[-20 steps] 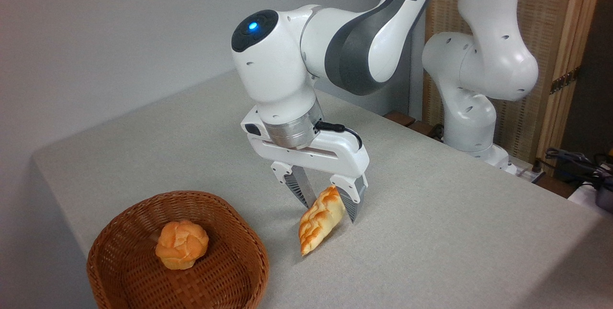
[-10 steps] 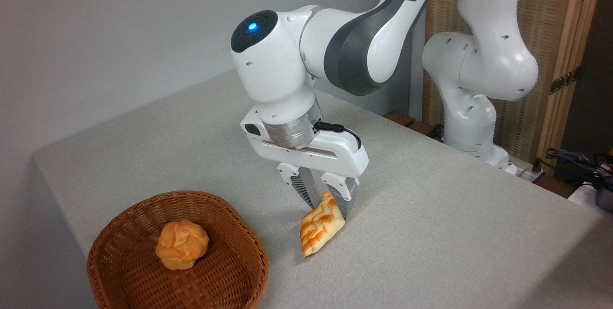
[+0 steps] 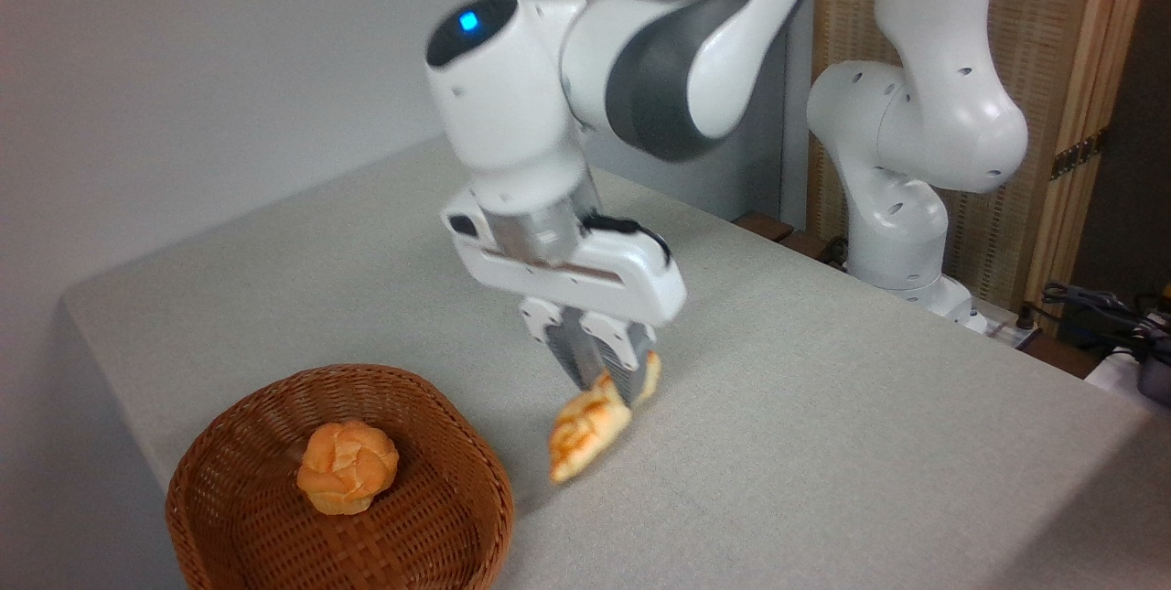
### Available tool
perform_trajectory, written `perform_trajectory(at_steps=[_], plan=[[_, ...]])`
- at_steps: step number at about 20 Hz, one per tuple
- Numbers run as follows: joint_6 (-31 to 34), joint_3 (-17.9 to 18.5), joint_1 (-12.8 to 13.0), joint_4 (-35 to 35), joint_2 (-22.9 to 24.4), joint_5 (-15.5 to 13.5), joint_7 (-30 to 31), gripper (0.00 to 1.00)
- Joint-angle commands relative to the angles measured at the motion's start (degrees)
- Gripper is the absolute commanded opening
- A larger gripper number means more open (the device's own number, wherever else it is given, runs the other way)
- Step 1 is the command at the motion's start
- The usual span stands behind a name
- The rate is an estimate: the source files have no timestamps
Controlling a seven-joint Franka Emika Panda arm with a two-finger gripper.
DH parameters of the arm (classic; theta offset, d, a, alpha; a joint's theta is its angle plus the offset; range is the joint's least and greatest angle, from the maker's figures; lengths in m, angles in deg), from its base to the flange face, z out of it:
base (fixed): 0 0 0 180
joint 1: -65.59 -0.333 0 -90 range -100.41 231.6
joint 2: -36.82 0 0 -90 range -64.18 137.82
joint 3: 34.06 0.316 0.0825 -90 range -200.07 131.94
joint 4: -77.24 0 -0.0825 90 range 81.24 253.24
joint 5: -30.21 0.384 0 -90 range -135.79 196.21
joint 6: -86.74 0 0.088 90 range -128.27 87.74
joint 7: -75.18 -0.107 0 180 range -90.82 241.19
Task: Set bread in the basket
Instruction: 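Lift the braided roll and carry it over the wicker basket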
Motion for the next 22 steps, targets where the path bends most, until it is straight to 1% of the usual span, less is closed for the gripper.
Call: perform_trajectory(at_steps=[1,2,3,6,7,8,9,10,12,13,14,15,16,22], plan=[[9.10,-2.13,0.31,-17.56,-6.36,-0.22,-5.97,0.10],[9.74,-2.48,0.31,-19.96,-7.60,-0.31,-7.31,0.10],[10.35,-3.00,0.31,-24.33,-9.61,-0.13,-8.97,0.10],[9.83,-3.01,0.31,-30.52,-13.32,-0.04,-11.62,0.11],[9.66,-3.01,0.31,-33.49,-15.41,-0.04,-13.45,0.12],[9.39,-3.01,0.31,-34.91,-16.56,-0.04,-14.69,0.14],[7.91,-3.01,0.05,-36.93,-18.49,-0.04,-16.79,0.17],[6.85,-3.01,0.05,-37.47,-19.29,-0.04,-17.68,0.17],[1.50,-2.92,-0.74,-37.13,-20.35,-0.65,-18.74,0.20],[-2.35,-2.92,-1.26,-36.69,-20.53,-0.57,-18.92,0.37],[-3.69,-2.92,-1.27,-36.34,-20.97,-0.57,-19.01,0.53],[-5.53,-2.92,-1.35,-36.16,-21.75,0.13,-19.10,0.86],[-5.98,-2.92,-1.36,-36.16,-22.28,0.22,-19.18,1.00],[-5.90,-4.06,-1.27,-35.28,-22.82,0.22,-19.01,1.00]])
